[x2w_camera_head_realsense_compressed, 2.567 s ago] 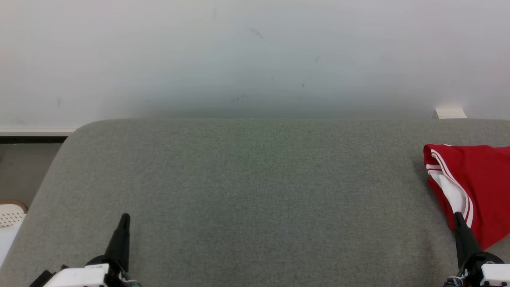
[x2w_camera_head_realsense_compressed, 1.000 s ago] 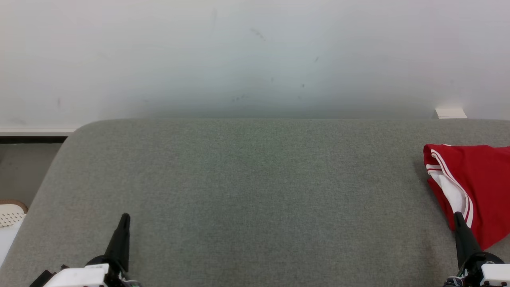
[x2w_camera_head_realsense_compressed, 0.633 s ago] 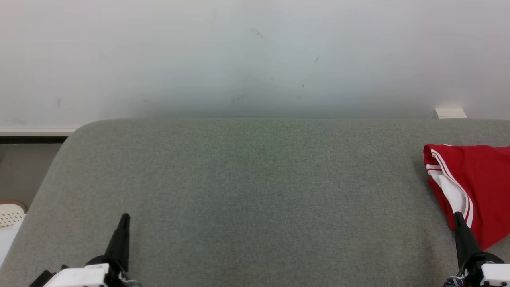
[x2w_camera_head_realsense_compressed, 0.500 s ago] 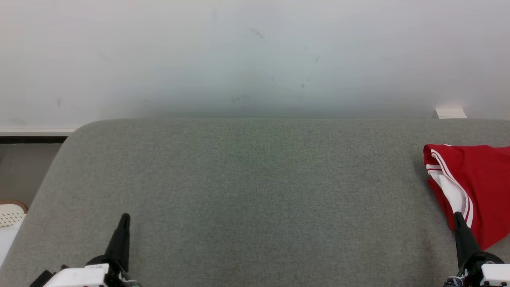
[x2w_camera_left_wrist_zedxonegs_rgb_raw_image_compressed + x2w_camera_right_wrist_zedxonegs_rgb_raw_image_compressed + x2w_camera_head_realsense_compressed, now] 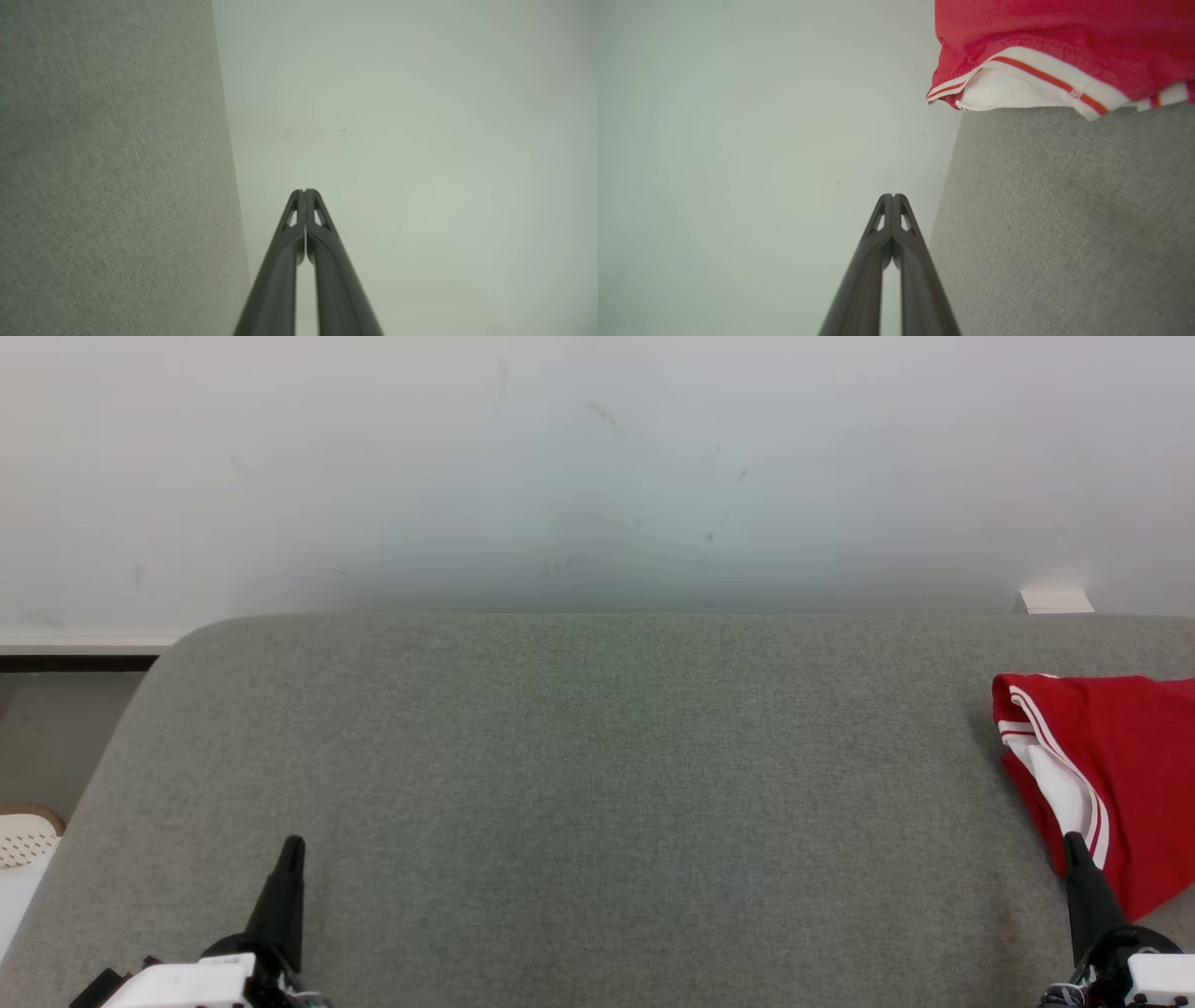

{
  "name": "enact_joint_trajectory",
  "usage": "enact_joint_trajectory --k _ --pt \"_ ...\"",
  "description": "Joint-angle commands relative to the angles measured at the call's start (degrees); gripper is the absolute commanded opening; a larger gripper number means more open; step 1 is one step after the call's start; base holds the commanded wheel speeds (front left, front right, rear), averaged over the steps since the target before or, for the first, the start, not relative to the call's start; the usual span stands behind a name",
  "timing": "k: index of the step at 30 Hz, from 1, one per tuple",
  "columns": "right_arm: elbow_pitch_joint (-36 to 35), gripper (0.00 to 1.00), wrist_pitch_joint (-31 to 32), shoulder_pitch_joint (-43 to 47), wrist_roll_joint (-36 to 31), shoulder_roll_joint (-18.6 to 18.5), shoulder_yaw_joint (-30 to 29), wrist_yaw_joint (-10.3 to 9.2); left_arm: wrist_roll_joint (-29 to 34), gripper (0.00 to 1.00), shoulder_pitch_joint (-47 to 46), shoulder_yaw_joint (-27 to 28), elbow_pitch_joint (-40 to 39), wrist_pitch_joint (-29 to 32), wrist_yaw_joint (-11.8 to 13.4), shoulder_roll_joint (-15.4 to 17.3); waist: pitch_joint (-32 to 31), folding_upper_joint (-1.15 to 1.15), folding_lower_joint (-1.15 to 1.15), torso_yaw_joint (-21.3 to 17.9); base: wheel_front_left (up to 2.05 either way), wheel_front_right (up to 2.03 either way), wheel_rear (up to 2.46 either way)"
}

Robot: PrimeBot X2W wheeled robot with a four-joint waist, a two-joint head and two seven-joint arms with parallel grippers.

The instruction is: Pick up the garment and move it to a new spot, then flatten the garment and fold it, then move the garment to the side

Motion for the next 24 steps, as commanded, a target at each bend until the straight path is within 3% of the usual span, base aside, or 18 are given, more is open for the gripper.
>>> enact_joint_trajectory --k 1,24 --pt "-0.31 0.0 0.18 -0.7 0.13 -0.06 -0.2 -0.1 -0.76 0.0 -0.44 0.09 -0.19 0.23 -0.41 0.36 0.0 0.0 0.0 0.0 0.0 0.0 0.0" --pt "-0.31 0.0 0.18 -0.69 0.13 -0.06 -0.2 -0.1 -0.75 0.0 -0.44 0.09 -0.19 0.23 -0.41 0.36 0.0 0.0 0.0 0.0 0.0 0.0 0.0"
